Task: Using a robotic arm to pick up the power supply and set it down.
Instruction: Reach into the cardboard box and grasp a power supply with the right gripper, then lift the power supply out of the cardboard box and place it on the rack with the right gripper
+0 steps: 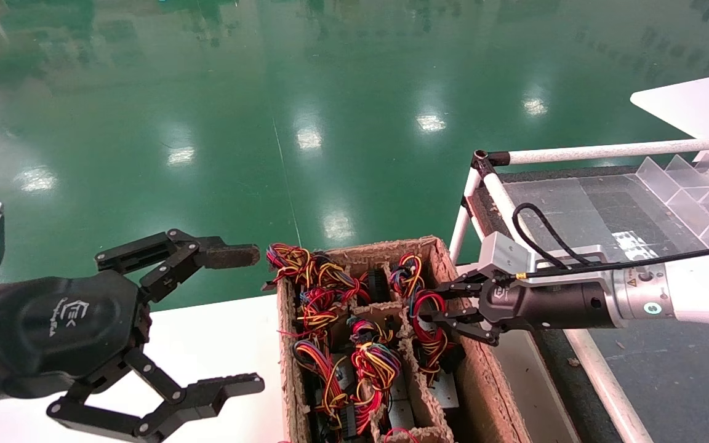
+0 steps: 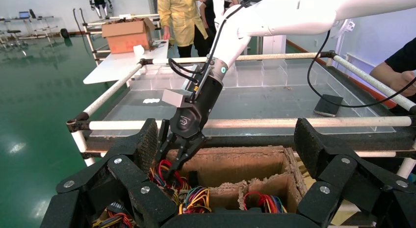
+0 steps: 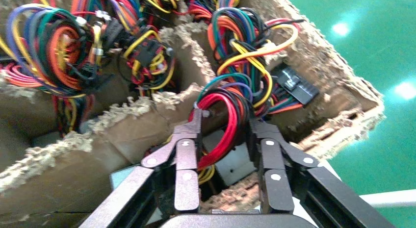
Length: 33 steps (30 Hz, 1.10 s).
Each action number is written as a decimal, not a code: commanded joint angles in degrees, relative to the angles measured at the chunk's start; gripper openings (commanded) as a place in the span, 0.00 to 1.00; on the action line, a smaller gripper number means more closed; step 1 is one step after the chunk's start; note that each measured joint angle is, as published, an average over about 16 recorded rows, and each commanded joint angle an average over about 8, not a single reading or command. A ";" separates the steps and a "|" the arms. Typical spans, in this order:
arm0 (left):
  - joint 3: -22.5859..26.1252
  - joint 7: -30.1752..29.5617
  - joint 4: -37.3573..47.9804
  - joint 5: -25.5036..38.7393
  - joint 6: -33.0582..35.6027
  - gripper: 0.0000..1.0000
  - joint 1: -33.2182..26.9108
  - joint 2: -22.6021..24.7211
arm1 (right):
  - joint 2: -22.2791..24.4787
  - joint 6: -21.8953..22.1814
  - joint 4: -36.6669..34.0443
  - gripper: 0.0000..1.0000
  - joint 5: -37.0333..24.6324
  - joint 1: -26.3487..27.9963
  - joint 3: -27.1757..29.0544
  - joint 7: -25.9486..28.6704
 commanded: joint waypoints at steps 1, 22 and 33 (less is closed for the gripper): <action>0.00 0.00 0.00 0.00 0.00 1.00 0.00 0.00 | -0.21 0.27 -1.01 0.00 0.13 0.19 0.11 -0.64; 0.01 0.00 0.00 -0.01 0.00 1.00 0.00 0.00 | -1.20 -0.90 -5.86 0.00 1.66 1.46 1.14 -4.32; 0.01 0.01 0.00 -0.01 -0.01 1.00 0.00 -0.01 | 0.64 -4.03 -4.87 0.00 4.43 4.45 3.06 -6.37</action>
